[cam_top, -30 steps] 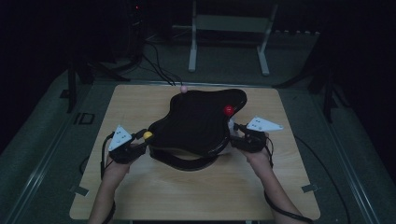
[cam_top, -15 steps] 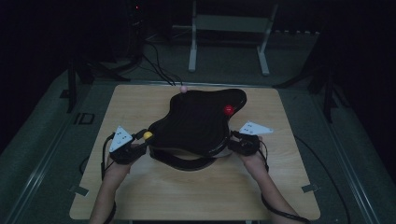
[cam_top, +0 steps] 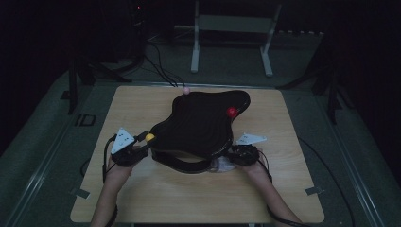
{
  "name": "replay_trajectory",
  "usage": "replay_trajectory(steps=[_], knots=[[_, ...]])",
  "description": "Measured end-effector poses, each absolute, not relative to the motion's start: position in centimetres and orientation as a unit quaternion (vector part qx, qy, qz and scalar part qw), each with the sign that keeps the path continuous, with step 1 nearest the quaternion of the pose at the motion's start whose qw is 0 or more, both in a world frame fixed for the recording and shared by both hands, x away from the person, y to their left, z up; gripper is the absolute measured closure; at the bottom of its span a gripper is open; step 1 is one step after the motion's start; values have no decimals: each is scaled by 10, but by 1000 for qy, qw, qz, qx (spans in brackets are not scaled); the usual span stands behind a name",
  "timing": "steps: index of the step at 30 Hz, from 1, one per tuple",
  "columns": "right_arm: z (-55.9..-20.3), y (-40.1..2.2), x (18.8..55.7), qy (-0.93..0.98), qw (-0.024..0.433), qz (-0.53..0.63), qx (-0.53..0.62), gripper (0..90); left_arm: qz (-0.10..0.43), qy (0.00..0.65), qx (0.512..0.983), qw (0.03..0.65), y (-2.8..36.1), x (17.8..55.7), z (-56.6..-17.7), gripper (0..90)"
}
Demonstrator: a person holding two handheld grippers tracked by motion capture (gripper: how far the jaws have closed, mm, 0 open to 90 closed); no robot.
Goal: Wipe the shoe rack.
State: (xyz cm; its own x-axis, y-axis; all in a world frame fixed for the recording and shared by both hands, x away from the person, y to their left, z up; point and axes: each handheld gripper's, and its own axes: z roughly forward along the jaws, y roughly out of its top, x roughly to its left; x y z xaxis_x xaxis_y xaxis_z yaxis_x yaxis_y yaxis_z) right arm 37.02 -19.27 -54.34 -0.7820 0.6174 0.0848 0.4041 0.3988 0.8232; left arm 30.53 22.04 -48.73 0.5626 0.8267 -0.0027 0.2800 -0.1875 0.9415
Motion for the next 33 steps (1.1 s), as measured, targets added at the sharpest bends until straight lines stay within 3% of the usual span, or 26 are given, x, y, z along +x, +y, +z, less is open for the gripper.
replay_trajectory(steps=[13, 24, 33], knots=[[-530, -236, 363, 818, 130, 441, 345, 716, 259, 385, 714, 524, 222, 306, -490, 590], [-431, -274, 354, 746, 202, 542, 330, 715, 259, 387, 712, 525, 222, 305, -490, 590], [-356, -278, 380, 711, 263, 569, 320, 711, 258, 385, 713, 526, 222, 306, -490, 590]])
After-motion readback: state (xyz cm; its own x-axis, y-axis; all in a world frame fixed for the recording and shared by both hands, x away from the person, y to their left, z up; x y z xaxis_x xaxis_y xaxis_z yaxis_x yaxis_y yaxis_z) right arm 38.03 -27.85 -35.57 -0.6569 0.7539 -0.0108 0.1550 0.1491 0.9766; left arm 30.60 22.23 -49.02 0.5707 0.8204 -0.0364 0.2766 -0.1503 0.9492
